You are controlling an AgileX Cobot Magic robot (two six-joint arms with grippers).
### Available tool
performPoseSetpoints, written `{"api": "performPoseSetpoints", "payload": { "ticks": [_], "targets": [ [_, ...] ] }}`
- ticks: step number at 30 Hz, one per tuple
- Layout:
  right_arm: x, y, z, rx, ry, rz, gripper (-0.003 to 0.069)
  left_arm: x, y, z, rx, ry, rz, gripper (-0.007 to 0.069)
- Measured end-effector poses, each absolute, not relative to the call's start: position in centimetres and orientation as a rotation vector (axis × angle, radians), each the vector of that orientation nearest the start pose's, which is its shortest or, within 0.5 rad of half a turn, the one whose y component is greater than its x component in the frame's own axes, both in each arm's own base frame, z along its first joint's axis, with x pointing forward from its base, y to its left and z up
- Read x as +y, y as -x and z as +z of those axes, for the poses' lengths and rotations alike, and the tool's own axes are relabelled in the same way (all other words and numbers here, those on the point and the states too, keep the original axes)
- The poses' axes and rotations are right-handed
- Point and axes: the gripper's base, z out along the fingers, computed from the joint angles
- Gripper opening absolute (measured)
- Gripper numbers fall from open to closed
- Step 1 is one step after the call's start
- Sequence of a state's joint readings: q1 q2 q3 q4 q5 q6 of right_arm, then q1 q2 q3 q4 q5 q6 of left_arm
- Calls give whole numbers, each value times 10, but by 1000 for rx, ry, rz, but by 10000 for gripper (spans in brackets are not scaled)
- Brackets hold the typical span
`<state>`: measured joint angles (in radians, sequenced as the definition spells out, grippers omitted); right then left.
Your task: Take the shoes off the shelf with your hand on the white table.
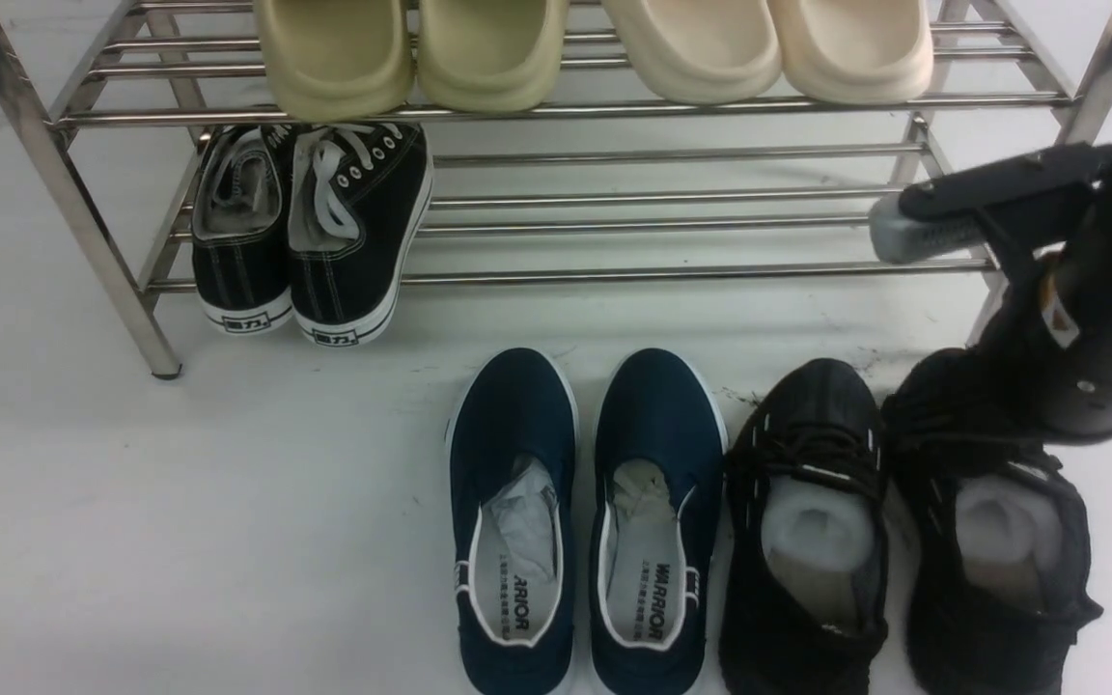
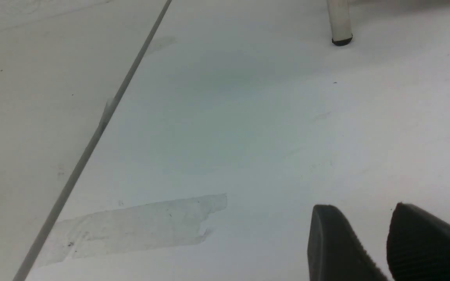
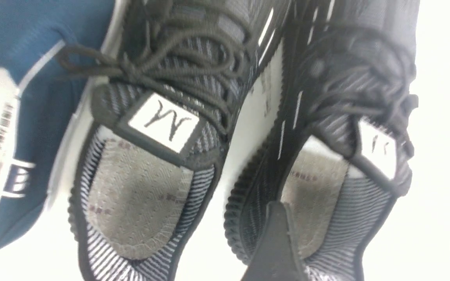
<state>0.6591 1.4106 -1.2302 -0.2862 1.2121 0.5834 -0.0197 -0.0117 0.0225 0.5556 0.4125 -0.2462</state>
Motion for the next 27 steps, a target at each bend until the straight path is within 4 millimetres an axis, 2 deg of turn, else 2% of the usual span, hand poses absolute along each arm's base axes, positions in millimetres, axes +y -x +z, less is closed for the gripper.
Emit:
{"api": "performPoseSetpoints", "payload": {
  "ticks": [1, 4, 5, 6, 10, 17, 18, 19, 20, 21, 22, 23, 26, 27],
  "targets": [
    [146, -227, 323, 2754, 197, -102, 543, 18, -51, 175, 1856, -121, 372, 242],
    [144, -225, 350, 2680, 247, -49, 514, 18, -51, 175, 1856, -121, 372, 242],
    [143, -224, 352, 2674, 250, -46, 512, 18, -51, 175, 1856, -121, 372, 242],
    [141, -221, 365, 2634, 286, -27, 489, 18, -51, 175, 1856, -121, 372, 242],
    [130, -207, 388, 2553, 361, 8, 393, 18, -51, 175, 1856, -121, 372, 242],
    [92, -156, 433, 2376, 357, 120, 39, 18, -51, 175, 1856, -121, 372, 242],
    [84, -146, 440, 2345, 346, 139, 5, 18, -51, 175, 1856, -121, 372, 242],
    [81, -142, 442, 2331, 341, 148, 0, 18, -51, 175, 1856, -121, 372, 242],
    [70, -128, 448, 2289, 327, 174, -13, 18, -51, 175, 1856, -121, 372, 242],
    [62, -117, 450, 2263, 317, 190, -14, 18, -51, 175, 1856, -121, 372, 242],
    [62, -117, 450, 2263, 317, 190, -14, 18, -51, 175, 1856, -121, 372, 242],
    [46, -97, 448, 2227, 305, 212, -14, 18, -51, 175, 1856, -121, 372, 242],
    [25, -69, 429, 2185, 296, 234, -14, 18, -51, 175, 1856, -121, 372, 242],
    [24, -69, 424, 2190, 300, 229, -14, 18, -51, 175, 1856, -121, 372, 242]
  ]
}}
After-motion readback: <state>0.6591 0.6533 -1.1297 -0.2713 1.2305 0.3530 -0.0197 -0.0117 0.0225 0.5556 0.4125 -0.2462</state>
